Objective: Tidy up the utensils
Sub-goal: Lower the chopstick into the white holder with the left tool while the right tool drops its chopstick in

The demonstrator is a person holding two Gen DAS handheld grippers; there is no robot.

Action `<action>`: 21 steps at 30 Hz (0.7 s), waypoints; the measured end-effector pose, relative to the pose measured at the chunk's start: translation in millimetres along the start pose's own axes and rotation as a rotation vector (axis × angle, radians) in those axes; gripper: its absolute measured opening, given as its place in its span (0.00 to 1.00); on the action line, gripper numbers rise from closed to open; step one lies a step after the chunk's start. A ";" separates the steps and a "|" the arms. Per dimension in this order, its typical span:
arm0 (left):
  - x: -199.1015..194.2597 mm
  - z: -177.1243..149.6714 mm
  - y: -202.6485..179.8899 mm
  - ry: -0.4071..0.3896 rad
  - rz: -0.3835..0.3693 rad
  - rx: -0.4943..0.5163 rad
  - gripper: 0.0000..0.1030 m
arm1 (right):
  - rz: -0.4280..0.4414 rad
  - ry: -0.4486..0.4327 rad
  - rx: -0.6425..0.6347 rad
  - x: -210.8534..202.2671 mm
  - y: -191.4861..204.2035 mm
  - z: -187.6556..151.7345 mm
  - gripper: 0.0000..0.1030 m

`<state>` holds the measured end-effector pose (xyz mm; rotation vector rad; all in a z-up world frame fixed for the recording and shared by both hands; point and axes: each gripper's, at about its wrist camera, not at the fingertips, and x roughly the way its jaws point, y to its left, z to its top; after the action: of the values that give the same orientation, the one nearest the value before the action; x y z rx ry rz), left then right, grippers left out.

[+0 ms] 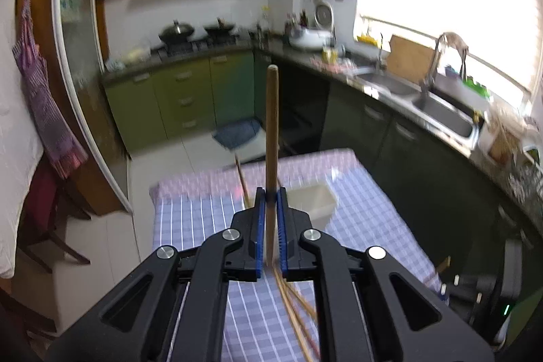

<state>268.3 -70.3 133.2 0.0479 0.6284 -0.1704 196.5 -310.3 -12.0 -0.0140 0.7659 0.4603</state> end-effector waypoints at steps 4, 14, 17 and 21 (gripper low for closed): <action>16.8 24.1 -4.0 -0.035 0.042 0.000 0.07 | 0.004 0.001 0.003 0.3 -1.8 -1.2 0.07; 105.1 10.8 -5.3 0.078 0.080 -0.015 0.07 | 0.029 0.004 0.013 5.9 -3.7 2.0 0.07; 115.5 0.0 -2.9 0.102 0.089 -0.009 0.07 | 0.037 0.001 0.015 6.4 -5.2 7.1 0.07; 113.4 -9.5 0.7 0.106 0.092 0.005 0.10 | 0.047 -0.029 0.011 -2.6 -3.0 24.6 0.07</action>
<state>353.1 -85.1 58.7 0.0907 0.7297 -0.0807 212.4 -309.7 7.1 0.0209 0.7410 0.5002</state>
